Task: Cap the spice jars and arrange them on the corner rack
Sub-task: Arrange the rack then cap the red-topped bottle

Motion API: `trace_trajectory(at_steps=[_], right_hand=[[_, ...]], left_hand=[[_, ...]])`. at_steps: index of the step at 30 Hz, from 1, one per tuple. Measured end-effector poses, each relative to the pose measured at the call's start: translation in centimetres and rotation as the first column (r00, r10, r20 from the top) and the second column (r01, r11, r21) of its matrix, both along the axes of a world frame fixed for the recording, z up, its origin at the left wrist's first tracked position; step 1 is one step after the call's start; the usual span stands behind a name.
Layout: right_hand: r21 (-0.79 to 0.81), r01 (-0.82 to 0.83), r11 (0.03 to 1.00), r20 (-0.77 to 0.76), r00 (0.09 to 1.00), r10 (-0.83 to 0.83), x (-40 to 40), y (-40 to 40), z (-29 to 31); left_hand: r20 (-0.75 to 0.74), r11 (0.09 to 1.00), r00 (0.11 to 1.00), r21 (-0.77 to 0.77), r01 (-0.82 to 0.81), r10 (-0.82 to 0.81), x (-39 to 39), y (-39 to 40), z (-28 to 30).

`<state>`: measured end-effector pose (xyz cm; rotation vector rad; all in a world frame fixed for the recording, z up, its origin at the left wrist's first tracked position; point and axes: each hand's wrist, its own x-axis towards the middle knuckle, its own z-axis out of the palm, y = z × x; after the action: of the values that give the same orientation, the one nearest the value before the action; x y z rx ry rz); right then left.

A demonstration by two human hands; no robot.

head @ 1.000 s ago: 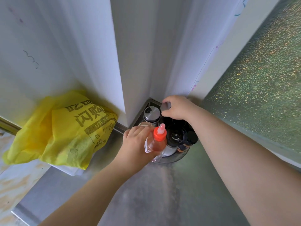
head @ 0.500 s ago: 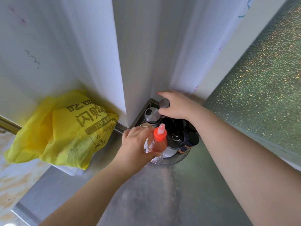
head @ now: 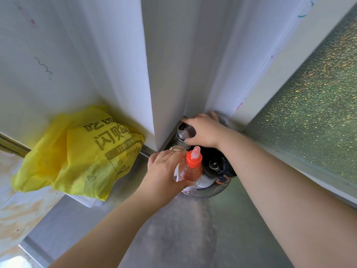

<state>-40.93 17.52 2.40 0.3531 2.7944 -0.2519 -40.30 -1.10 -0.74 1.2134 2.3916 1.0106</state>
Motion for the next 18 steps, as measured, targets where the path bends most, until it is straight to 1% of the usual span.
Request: trace_trajectory(at_steps=[2, 4, 6, 7, 8, 10, 11, 13, 18], right_hand=[[-0.017, -0.001, 1.0, 0.007, 1.0, 0.001, 0.1, -0.1, 0.2], [-0.054, -0.014, 0.998, -0.075, 0.997, 0.009, 0.4, -0.3, 0.9], [-0.117, -0.092, 0.989, -0.17, 0.983, 0.072, 0.8, -0.6, 1.9], [-0.143, -0.155, 0.978, -0.163, 0.978, 0.131, 1.1, -0.9, 2.4], [-0.159, -0.221, 0.962, -0.117, 0.972, 0.204, 1.4, -1.2, 2.7], [-0.181, -0.305, 0.935, 0.024, 0.949, 0.315, 1.9, -1.9, 3.0], [-0.189, -0.321, 0.928, 0.075, 0.938, 0.339, 2.0, -2.0, 3.0], [-0.195, -0.32, 0.927, 0.11, 0.932, 0.345, 2.0, -2.3, 3.0], [-0.15, -0.268, 0.952, 0.082, 0.956, 0.282, 2.1, -3.2, 3.0]], left_hand=[[0.0, 1.0, 1.0, -0.003, -0.001, 0.001, 0.0, 0.0, 0.1], [-0.002, 1.0, 1.0, 0.008, -0.007, 0.007, 0.1, -0.1, 0.3], [-0.002, 1.0, 1.0, 0.012, -0.018, 0.018, 0.2, -0.2, 0.3], [-0.007, 1.0, 1.0, 0.011, -0.025, 0.025, 0.3, -0.2, 0.3], [-0.014, 0.999, 0.999, 0.012, -0.03, 0.03, 0.3, -0.2, 0.3], [-0.029, 0.999, 0.999, 0.017, -0.032, 0.032, 0.4, -0.3, 0.0], [-0.035, 0.999, 0.999, 0.02, -0.027, 0.028, 0.4, -0.4, -0.1], [-0.043, 1.0, 0.999, 0.017, -0.014, 0.015, 0.4, -0.6, -0.2], [-0.045, 0.999, 0.999, 0.042, -0.013, 0.014, 0.6, -1.3, -0.1]])
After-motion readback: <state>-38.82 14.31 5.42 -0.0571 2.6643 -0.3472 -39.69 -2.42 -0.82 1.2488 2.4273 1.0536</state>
